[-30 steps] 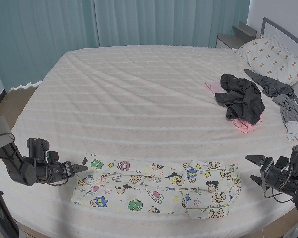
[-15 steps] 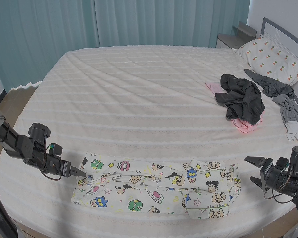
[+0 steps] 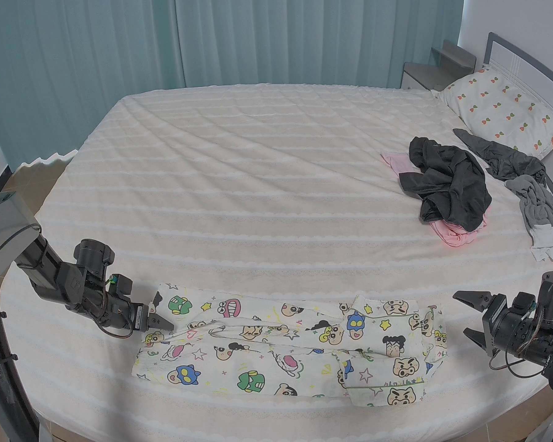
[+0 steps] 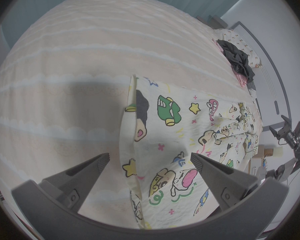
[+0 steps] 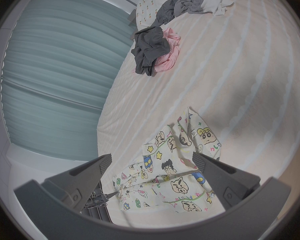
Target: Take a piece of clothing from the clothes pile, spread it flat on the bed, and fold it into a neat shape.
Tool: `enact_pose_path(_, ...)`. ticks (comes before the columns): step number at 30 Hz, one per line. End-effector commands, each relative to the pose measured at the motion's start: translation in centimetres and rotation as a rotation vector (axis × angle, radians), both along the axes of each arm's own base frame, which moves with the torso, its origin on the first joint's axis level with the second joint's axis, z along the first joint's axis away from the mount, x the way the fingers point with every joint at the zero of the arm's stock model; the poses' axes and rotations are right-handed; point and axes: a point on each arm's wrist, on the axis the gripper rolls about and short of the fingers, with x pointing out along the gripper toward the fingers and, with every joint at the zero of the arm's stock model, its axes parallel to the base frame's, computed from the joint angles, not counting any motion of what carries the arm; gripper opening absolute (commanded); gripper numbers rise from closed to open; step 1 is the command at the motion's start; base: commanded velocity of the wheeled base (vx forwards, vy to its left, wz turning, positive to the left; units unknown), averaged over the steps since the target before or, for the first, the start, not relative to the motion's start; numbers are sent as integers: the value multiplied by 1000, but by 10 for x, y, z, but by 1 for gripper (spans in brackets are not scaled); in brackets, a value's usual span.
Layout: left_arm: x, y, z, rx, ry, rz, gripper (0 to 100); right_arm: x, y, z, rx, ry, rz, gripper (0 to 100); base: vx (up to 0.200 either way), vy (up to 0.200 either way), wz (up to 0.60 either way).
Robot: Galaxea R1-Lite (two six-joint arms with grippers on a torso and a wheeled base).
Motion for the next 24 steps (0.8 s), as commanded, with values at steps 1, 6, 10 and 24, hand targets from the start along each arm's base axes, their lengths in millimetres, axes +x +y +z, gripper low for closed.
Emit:
enact_pose_path(1, 2, -5, -13, -19, 36, 14, 100, -4, 0, -3, -2, 20, 1, 100, 0, 0, 0)
enact_pose_path(6, 6, -12, -18, -42, 32, 42, 100, -4, 0, -3, -2, 20, 1, 100, 0, 0, 0)
enact_pose_path(10, 4, -18, -25, -55, 31, 49, 100, -4, 0, -3, -2, 22, 1, 100, 0, 0, 0)
enact_pose_path(24, -5, -22, -37, -69, 69, 70, 0, -4, -1, -3, -2, 22, -2, 100, 0, 0, 0)
